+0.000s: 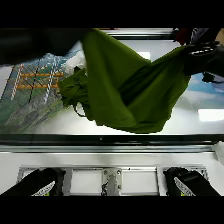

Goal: Fold the clothes and pants, and hang the long-sleeved shirts on hangers.

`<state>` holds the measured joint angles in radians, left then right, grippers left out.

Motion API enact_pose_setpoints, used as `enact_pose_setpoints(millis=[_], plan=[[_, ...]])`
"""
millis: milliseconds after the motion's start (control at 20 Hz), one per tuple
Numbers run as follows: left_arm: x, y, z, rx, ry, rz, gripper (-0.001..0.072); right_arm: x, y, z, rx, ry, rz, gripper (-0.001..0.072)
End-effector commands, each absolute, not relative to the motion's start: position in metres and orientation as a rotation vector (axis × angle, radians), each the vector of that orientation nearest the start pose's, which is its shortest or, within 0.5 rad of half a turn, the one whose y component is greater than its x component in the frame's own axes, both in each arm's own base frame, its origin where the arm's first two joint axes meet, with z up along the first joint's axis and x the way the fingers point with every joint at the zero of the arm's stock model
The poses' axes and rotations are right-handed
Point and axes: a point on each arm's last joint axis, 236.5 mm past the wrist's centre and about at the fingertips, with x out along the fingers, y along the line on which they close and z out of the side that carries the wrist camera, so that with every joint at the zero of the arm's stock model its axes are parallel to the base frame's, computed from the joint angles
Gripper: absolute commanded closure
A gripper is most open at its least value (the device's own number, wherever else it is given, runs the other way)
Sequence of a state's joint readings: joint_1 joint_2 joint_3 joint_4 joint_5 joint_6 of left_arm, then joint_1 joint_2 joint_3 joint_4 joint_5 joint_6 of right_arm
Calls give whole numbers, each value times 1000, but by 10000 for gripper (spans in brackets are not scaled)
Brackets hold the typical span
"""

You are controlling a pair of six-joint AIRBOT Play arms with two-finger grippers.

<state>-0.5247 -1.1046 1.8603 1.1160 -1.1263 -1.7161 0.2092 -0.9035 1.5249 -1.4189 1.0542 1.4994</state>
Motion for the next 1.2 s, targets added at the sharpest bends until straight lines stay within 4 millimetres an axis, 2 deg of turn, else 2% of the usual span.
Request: enact_pose_setpoints(millis=[0,100,150,200,250,300,400,500,550,600,700,800,900,950,1050,1150], plan=[[283,-358,346,-236,647,-996,690,399,62,298,-120,501,158,698],[289,-393,307,-136,684,-1022,690,417,34,276,-72,562,80,689],[303,-399,285,-94,704,-987,617,423,17,264,-54,597,41,670],[322,-396,267,-59,717,-933,215,427,1,253,-43,631,5,400],[342,-386,253,-67,741,-861,-4,427,-12,243,-33,661,-25,73],[364,-370,241,-77,768,-787,8,424,-24,233,-25,689,-51,13],[407,-318,216,-94,829,-640,9,410,-40,205,7,760,-84,26],[440,-259,185,-132,895,-500,9,390,-40,172,27,831,-84,27],[454,-223,163,-159,937,-418,8,379,-36,153,35,869,-76,27],[463,-188,138,-181,986,-343,8,368,-28,133,62,909,-55,26],[466,-127,85,-210,1084,-225,9,348,-14,98,117,981,-19,27],[463,-81,40,-233,1137,-146,9,335,-1,71,170,1036,11,27],[458,-52,9,-262,1161,-91,9,327,10,54,221,1078,36,27],[456,-45,-4,-266,1174,-76,9,326,14,50,242,1082,46,26],[452,-40,-29,-252,1207,-73,8,328,22,47,280,1074,62,27],[448,-45,-48,-241,1247,-83,9,330,23,48,287,1063,64,27]])
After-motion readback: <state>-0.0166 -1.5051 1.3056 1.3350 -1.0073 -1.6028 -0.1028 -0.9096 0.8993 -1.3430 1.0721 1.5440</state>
